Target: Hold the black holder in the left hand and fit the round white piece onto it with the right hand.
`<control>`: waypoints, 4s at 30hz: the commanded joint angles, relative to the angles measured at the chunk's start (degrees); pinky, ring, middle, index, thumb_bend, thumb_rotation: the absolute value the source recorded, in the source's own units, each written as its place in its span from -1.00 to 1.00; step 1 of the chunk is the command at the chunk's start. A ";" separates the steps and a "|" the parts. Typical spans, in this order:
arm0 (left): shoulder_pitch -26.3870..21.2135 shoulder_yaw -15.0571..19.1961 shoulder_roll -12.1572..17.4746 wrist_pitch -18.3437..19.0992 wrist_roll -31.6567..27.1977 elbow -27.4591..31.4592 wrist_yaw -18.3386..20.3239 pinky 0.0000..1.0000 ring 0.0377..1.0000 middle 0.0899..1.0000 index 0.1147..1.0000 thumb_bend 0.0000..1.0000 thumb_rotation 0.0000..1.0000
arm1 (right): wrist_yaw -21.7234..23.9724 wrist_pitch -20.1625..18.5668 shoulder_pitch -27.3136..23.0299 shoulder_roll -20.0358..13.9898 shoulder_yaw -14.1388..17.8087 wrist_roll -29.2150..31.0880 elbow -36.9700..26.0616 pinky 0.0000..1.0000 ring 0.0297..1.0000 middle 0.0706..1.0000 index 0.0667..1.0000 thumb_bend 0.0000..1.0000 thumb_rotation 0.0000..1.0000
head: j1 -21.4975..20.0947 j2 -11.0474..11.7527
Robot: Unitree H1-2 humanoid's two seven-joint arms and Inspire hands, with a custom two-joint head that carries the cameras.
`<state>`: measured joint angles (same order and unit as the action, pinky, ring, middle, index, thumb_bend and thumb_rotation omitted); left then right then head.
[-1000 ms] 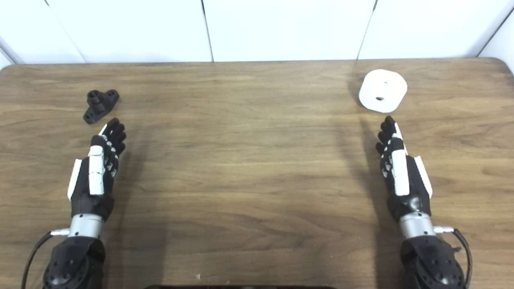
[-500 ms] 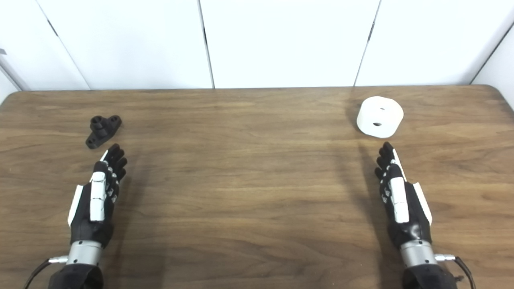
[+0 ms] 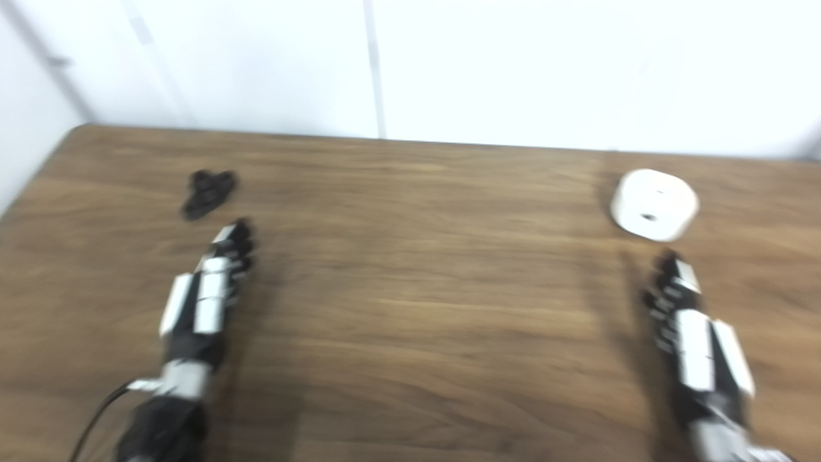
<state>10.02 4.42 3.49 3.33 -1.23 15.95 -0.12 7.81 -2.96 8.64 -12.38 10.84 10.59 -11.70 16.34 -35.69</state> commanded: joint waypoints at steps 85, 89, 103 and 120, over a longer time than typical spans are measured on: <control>-19.76 5.42 17.75 23.57 54.42 -5.10 -2.83 1.00 1.00 0.96 0.60 0.81 0.21 | 1.30 6.69 -0.62 -1.49 -0.96 0.31 8.93 1.00 1.00 0.96 1.00 0.24 1.00 | -4.02 7.88; -21.25 5.29 17.26 23.57 56.19 -8.45 -2.37 1.00 1.00 0.98 0.57 0.83 0.18 | 1.33 7.14 -0.49 -1.49 -0.86 0.44 9.01 1.00 1.00 0.95 1.00 0.23 1.00 | -4.02 7.88; -23.85 5.24 14.56 23.56 57.35 -16.40 -1.49 1.00 1.00 1.00 0.52 0.91 0.23 | 1.43 6.85 0.06 -1.72 -0.76 0.54 8.22 1.00 1.00 0.95 1.00 0.27 1.00 | -4.14 7.02; -25.89 2.99 16.81 23.54 55.99 -23.61 -4.38 1.00 0.98 0.88 0.48 0.88 0.17 | 1.62 6.39 0.42 -1.94 -1.05 0.54 7.78 1.00 1.00 0.96 1.00 0.32 1.00 | -4.75 6.57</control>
<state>-13.33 7.45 18.34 26.83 54.19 -7.61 -2.46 9.20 4.50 7.60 -14.73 10.51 11.04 -4.88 11.51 -29.09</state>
